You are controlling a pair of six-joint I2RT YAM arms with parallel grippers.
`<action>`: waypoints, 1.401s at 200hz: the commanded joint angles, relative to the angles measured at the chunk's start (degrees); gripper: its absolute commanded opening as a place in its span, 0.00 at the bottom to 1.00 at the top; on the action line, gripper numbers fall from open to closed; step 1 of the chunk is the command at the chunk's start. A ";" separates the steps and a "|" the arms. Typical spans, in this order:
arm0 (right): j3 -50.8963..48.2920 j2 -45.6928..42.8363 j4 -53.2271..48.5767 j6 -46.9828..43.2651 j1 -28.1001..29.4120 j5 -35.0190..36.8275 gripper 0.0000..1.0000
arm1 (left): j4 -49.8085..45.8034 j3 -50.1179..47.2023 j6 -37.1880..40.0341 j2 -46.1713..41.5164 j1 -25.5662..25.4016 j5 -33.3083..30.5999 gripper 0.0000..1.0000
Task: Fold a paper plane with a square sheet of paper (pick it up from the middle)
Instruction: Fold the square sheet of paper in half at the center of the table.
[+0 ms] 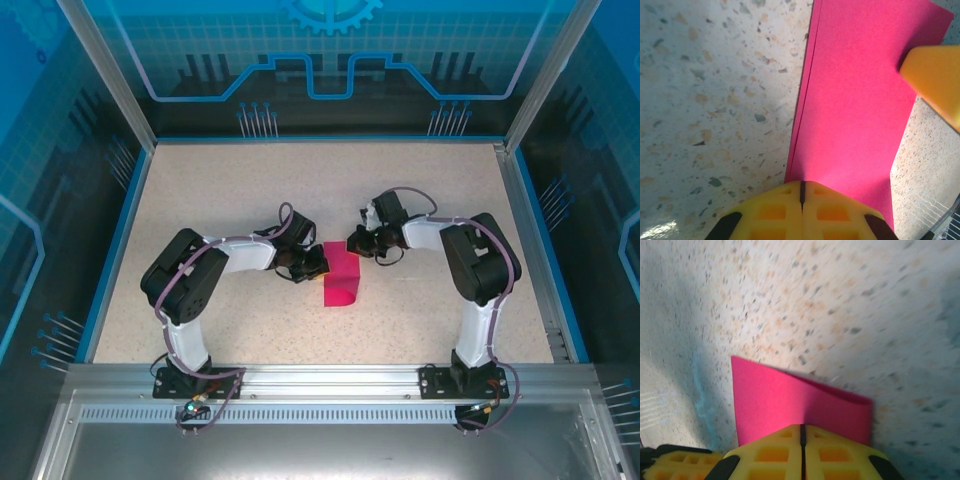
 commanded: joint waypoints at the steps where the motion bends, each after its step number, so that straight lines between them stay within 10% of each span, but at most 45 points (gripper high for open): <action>1: 0.58 1.68 0.36 1.94 -3.50 4.61 0.08 | -9.60 -1.56 1.27 3.14 -0.45 -4.10 0.00; 92: 1.30 -10.45 -5.19 0.52 -2.87 15.08 0.08 | -9.38 -1.73 1.25 2.79 -0.39 -4.30 0.00; 163: -12.35 -17.48 -1.73 5.17 3.60 -3.03 0.08 | -8.61 -1.73 0.32 2.94 -0.65 -5.27 0.00; 280: -17.86 -13.71 0.31 6.51 5.16 -9.08 0.08 | -8.70 -1.99 0.10 2.97 -1.10 -5.58 0.00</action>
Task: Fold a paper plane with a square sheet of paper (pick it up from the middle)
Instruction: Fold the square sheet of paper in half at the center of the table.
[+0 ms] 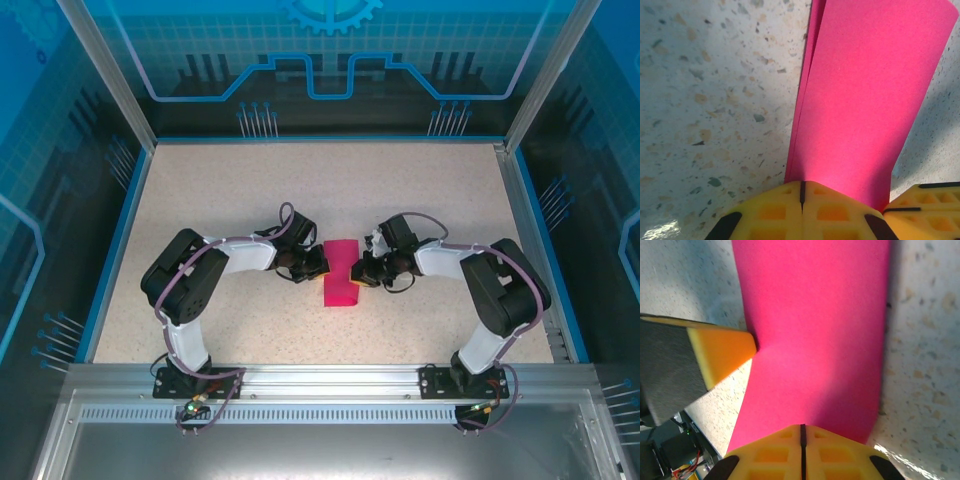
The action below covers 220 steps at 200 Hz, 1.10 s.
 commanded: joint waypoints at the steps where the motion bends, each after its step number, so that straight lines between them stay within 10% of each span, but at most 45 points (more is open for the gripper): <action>1: -1.05 0.81 1.20 0.84 1.09 -2.57 0.08 | -8.70 -2.00 0.12 2.97 -0.72 -4.66 0.00; 220: -12.70 -8.20 -9.42 -3.30 2.01 -0.80 0.09 | -8.79 -2.70 -1.75 3.58 -1.02 -6.64 0.00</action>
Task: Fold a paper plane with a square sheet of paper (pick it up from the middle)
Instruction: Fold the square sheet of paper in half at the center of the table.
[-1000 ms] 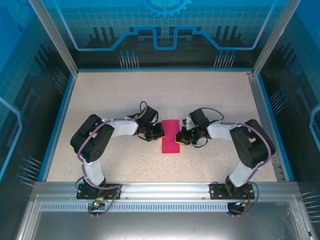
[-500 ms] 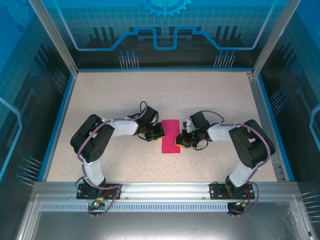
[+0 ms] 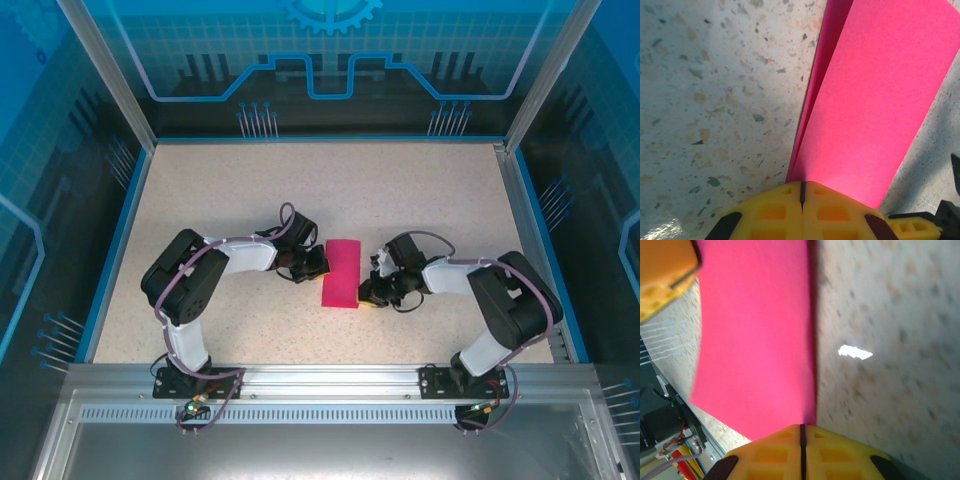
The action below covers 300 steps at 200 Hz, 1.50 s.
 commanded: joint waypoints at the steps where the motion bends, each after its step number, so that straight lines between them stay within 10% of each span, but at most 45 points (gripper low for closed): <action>1: -2.17 -2.01 -9.84 -2.12 1.29 0.83 0.09 | -8.81 -2.70 -1.31 3.60 -0.65 -5.77 0.00; 141: 10.25 6.20 -7.17 -1.22 6.64 5.19 0.08 | -9.17 -2.35 -0.92 3.25 -0.66 -5.59 0.00; 300: 10.71 -7.03 -18.15 -4.23 7.57 16.57 0.09 | -8.52 2.22 3.37 -1.13 -0.65 -0.91 0.06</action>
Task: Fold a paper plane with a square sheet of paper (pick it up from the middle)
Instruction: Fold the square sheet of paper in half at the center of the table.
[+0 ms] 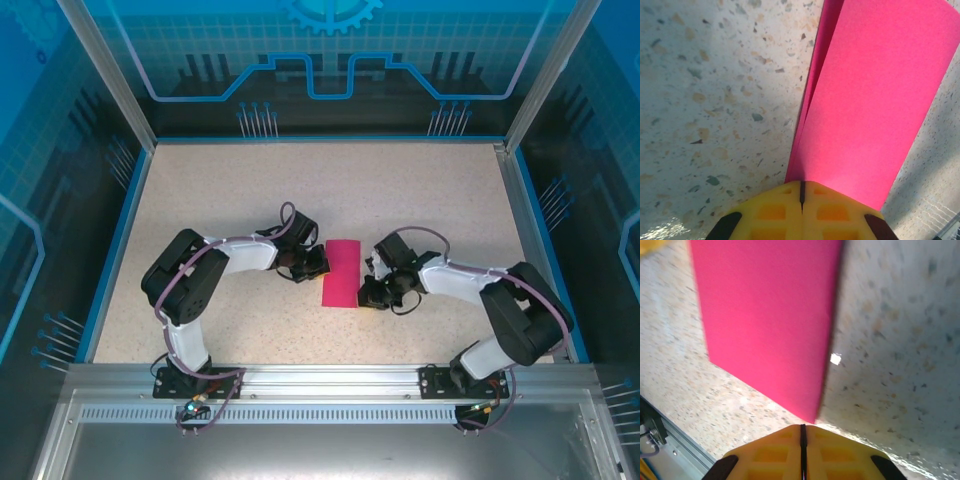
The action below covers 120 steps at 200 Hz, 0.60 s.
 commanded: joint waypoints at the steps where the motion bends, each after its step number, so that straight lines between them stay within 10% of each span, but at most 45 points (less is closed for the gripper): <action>1: 4.30 -1.94 -4.07 -1.75 1.37 6.02 0.09 | -7.22 1.45 2.76 -1.07 -0.51 -0.64 0.06; 120: 10.18 12.71 -1.79 1.84 6.20 7.30 0.08 | -10.35 0.02 0.85 -14.08 1.07 -4.94 0.24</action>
